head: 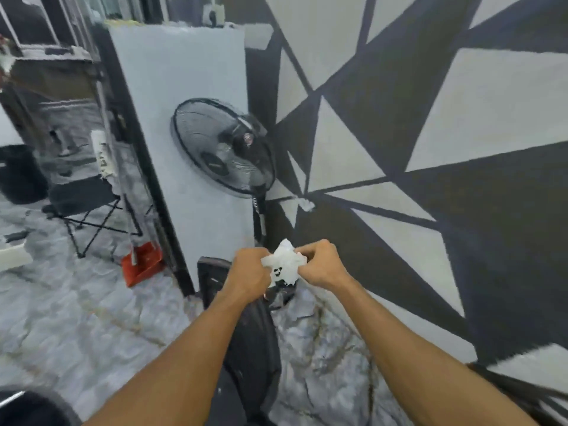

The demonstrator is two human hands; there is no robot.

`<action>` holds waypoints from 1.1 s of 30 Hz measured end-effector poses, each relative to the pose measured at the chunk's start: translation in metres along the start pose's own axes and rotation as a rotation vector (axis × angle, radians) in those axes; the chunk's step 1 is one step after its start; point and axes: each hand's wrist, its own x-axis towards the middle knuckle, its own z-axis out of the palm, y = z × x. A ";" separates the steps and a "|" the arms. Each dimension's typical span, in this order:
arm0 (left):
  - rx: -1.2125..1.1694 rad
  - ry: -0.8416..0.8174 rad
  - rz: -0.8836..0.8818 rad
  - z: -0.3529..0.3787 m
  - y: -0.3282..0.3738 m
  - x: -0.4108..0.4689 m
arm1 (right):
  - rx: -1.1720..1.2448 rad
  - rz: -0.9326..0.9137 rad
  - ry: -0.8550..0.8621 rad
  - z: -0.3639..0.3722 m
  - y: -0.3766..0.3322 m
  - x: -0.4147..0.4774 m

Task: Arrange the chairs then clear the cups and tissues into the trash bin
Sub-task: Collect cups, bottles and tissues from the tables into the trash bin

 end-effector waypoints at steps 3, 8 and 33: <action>0.065 -0.113 0.158 0.066 0.060 0.029 | -0.025 0.103 0.162 -0.063 0.060 -0.017; -0.008 -0.294 0.313 0.184 0.145 0.051 | -0.023 0.314 0.373 -0.152 0.152 -0.054; 0.082 -1.088 0.471 0.644 0.331 -0.082 | 0.118 1.207 0.760 -0.291 0.522 -0.329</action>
